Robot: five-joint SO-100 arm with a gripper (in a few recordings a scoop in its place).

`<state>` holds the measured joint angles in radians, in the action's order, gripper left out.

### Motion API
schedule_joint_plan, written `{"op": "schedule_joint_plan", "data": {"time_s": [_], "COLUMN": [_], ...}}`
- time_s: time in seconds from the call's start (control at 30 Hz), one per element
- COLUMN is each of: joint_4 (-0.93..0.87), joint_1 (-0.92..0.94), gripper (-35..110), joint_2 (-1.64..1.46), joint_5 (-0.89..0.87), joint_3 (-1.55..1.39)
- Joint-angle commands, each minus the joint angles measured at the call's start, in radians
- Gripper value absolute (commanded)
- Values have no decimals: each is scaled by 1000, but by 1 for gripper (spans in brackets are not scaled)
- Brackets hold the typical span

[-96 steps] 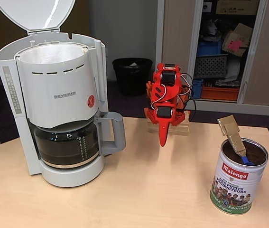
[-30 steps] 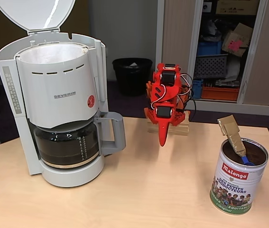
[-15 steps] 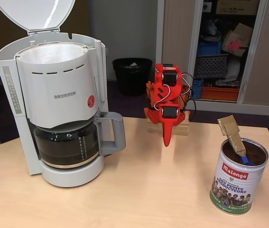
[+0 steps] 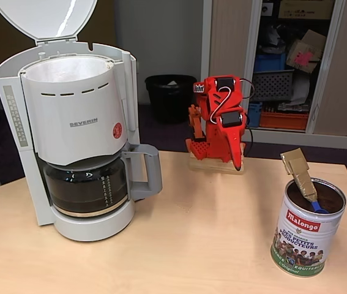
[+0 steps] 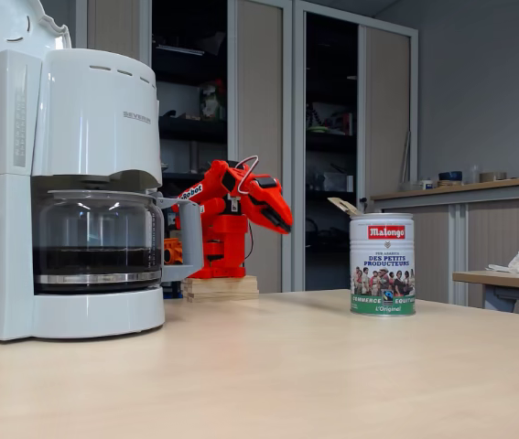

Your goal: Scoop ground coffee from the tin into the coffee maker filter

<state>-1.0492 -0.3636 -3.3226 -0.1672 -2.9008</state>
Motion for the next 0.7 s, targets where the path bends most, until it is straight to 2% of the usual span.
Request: {"op": "schedule_joint_plan", "data": {"time_s": [0.0,0.2,0.27,0.33,0.43,0.6,0.67], "joint_4": [-26,-60,-54,-46,-37,-44,-34], "joint_1": [-86,-126,-140,-140,-161,-252,-270], "gripper": [27,14,8,13,0,0,12], "joint_2": [-3,-8,-9,-8,-9,-23,-29], "joint_5": [34,201,206,175,209,250,232], "joint_3": [71,156,164,163,167,173,163]}}
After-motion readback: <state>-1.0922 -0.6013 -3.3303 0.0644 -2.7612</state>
